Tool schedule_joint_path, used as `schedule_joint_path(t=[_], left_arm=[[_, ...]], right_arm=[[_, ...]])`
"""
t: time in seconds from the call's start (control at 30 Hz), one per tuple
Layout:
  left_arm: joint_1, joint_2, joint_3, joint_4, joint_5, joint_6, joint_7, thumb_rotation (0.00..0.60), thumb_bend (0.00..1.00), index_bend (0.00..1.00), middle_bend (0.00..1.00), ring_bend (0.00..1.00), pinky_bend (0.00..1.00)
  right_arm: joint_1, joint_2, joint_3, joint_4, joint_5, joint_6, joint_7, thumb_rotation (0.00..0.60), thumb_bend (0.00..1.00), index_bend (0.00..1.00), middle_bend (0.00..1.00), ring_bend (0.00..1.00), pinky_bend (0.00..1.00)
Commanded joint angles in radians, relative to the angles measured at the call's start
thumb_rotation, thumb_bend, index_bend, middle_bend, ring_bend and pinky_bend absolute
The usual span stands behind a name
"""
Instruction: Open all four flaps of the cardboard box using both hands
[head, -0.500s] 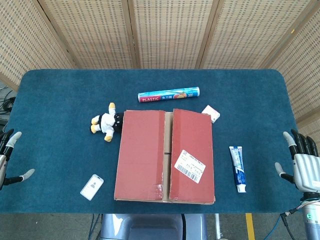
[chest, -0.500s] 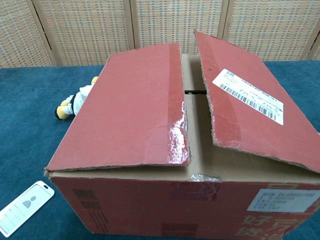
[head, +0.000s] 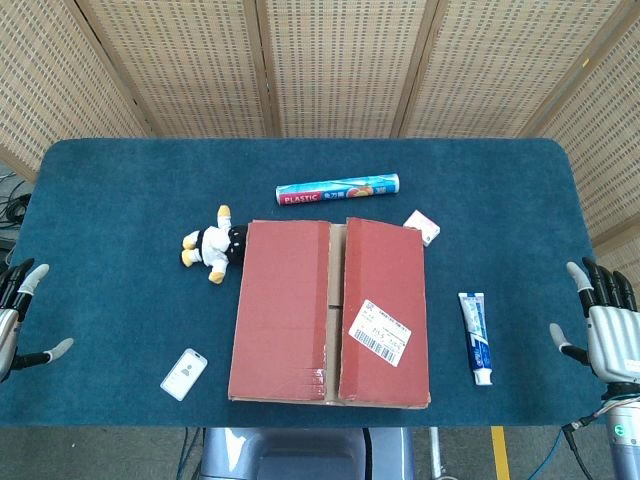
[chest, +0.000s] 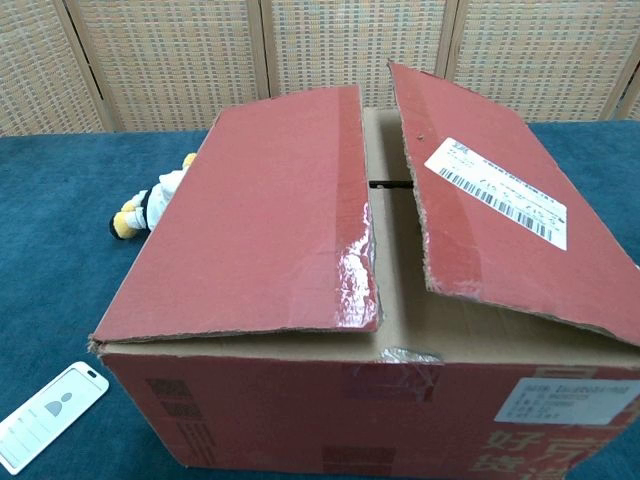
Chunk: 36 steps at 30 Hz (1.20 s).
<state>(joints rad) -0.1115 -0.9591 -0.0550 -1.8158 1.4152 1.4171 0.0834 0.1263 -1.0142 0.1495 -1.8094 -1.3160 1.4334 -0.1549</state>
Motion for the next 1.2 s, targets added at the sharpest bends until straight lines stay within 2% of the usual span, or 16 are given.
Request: schedule_joint_path(t=[0.03,0.17,0.3,0.37,0.63,0.7,0.87,1.2], left_arm=[[-0.002,0.001,0.001,-0.001,-0.002,-0.004,0.002,0.507,0.11,0.02,0.00,0.00,0.00],[-0.004,0.002,0.000,-0.003,-0.005,-0.009,0.005,0.505,0.11,0.02,0.00,0.00,0.00],[-0.009,-0.001,0.000,-0.005,-0.008,-0.015,0.006,0.510,0.11,0.02,0.00,0.00,0.00],[-0.011,-0.002,0.000,-0.006,-0.008,-0.018,0.006,0.508,0.11,0.02,0.00,0.00,0.00],[-0.019,-0.003,0.002,-0.008,-0.004,-0.031,0.008,0.507,0.11,0.02,0.00,0.00,0.00],[-0.021,0.000,0.004,-0.012,0.001,-0.034,0.010,0.506,0.11,0.02,0.00,0.00,0.00],[-0.024,0.007,0.007,-0.020,0.004,-0.039,0.017,0.509,0.11,0.02,0.00,0.00,0.00],[-0.035,0.006,0.004,-0.031,-0.007,-0.050,0.038,0.506,0.11,0.02,0.00,0.00,0.00]], right_arm=[[0.001,0.000,0.001,0.001,0.000,-0.001,0.001,0.600,0.36,0.06,0.03,0.00,0.00],[0.004,0.001,0.005,0.000,-0.004,0.002,0.003,0.600,0.37,0.06,0.03,0.00,0.00],[0.008,0.004,0.010,-0.004,-0.009,0.002,0.017,0.600,0.44,0.06,0.04,0.00,0.00],[0.010,0.010,0.012,-0.009,-0.017,0.001,0.026,0.600,0.52,0.06,0.04,0.00,0.00],[0.045,0.052,0.028,-0.036,-0.090,-0.024,0.110,0.600,0.95,0.06,0.07,0.00,0.00],[0.069,0.073,0.036,-0.044,-0.123,-0.046,0.152,0.600,0.99,0.06,0.08,0.00,0.00],[0.135,0.110,0.053,-0.066,-0.181,-0.118,0.226,0.600,1.00,0.06,0.10,0.00,0.00],[0.300,0.158,0.100,-0.104,-0.282,-0.272,0.432,0.600,1.00,0.17,0.18,0.00,0.00]])
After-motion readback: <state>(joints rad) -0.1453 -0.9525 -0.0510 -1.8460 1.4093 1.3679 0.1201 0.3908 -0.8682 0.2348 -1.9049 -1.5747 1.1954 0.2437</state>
